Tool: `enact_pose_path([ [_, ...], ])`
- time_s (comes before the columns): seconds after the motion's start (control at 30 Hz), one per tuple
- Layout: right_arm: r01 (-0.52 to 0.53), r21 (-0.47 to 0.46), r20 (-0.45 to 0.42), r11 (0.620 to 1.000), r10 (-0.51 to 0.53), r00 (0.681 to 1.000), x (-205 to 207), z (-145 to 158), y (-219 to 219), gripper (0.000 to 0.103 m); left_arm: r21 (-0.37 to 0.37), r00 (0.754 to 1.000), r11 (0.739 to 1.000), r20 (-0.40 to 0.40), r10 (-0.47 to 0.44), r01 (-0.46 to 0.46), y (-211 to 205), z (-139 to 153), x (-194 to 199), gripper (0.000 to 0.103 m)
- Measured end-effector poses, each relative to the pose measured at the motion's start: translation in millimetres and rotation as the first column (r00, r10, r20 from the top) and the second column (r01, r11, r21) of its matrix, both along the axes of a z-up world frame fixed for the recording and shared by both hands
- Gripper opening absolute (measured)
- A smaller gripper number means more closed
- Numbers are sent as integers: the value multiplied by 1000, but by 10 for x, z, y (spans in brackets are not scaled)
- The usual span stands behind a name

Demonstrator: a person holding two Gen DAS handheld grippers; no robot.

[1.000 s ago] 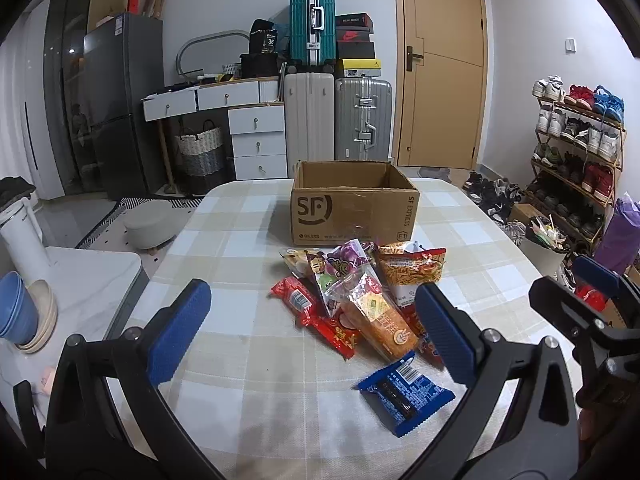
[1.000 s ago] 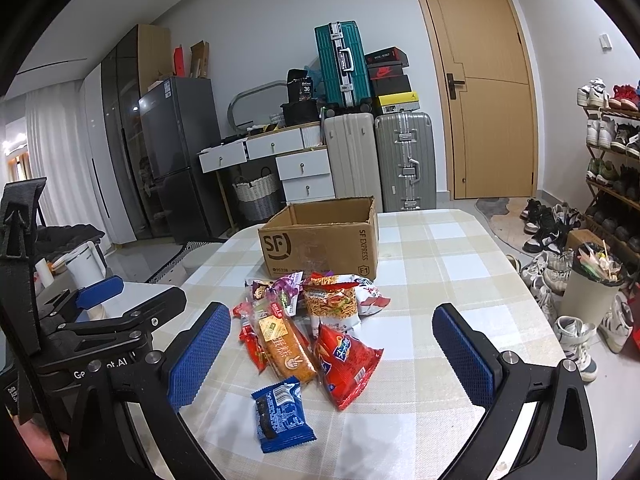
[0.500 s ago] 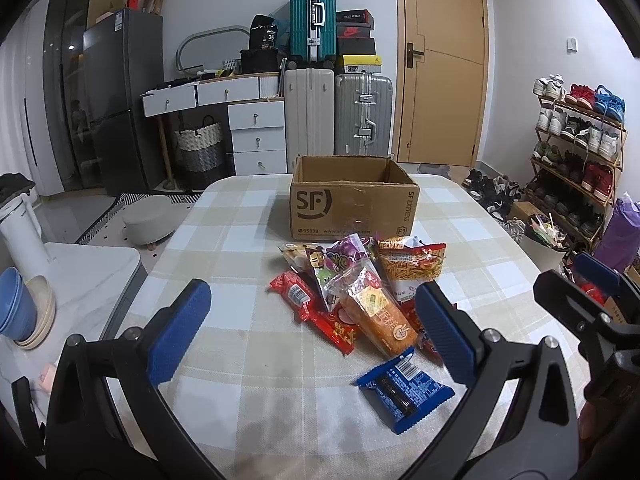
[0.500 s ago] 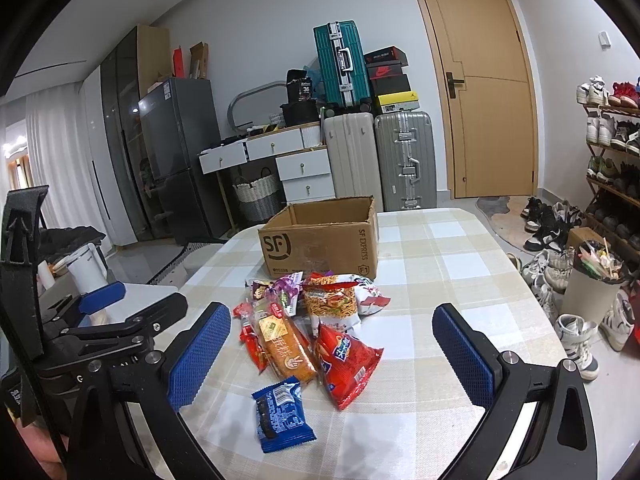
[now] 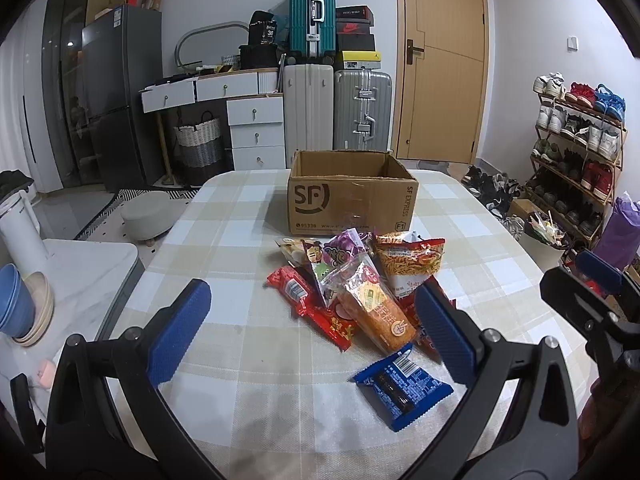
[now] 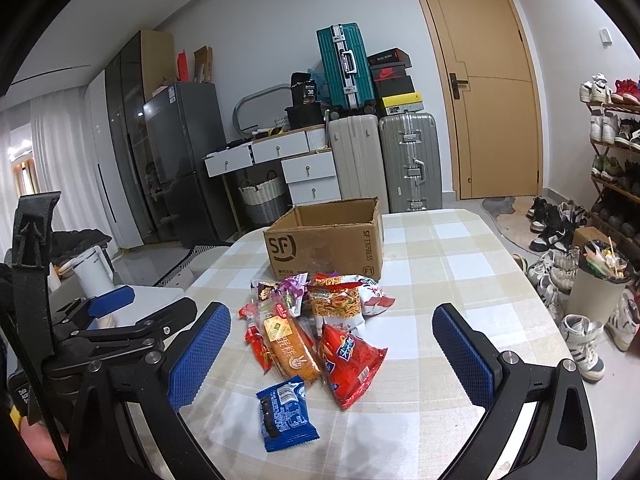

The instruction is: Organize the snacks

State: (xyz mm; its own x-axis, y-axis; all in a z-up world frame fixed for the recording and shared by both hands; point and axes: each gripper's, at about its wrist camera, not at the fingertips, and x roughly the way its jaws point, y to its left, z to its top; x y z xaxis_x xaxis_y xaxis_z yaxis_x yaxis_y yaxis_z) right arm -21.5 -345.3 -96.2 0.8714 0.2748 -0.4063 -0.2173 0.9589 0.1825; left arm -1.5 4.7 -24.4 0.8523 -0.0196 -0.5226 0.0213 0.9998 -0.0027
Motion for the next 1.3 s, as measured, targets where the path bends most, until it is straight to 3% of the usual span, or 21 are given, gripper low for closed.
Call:
enact_pose_path([
  [0.17,7,6,-3,1000,-7,1000,-9,-15,-11,103,-12,999,1000,-33,-27,27,-32,-76,52,102],
  [0.33,22,8,-22,1000,-22,1000,36,-55,-90,103,-62,988,995,-124,-89,82,-59,-309,183,102],
  [0.57,61,14,-64,998,-60,996,155,-200,-286,103,-109,941,978,-272,-200,177,-298,-770,368,102],
  [0.67,72,23,-86,997,-70,994,219,-280,-365,103,-144,915,974,-339,-217,177,-386,-982,505,101],
  [0.77,75,28,-106,997,-72,992,276,-367,-411,103,-172,887,968,-396,-236,181,-480,-1174,621,92],
  [0.93,72,33,-137,997,-67,988,374,-505,-456,103,-222,858,949,-416,-301,226,-641,-1409,703,77],
  [0.97,70,33,-143,997,-64,988,387,-526,-452,103,-200,862,951,-409,-299,236,-685,-1416,694,63],
  [1.03,67,29,-162,997,-61,985,444,-575,-451,103,-182,854,946,-409,-321,268,-773,-1453,694,58],
  [1.1,52,31,-183,998,-46,982,504,-617,-438,103,-216,840,929,-401,-366,302,-823,-1487,689,40],
  [1.3,-48,12,-241,999,50,969,740,-713,-304,103,-251,818,898,-376,-435,362,-899,-1516,690,35],
])
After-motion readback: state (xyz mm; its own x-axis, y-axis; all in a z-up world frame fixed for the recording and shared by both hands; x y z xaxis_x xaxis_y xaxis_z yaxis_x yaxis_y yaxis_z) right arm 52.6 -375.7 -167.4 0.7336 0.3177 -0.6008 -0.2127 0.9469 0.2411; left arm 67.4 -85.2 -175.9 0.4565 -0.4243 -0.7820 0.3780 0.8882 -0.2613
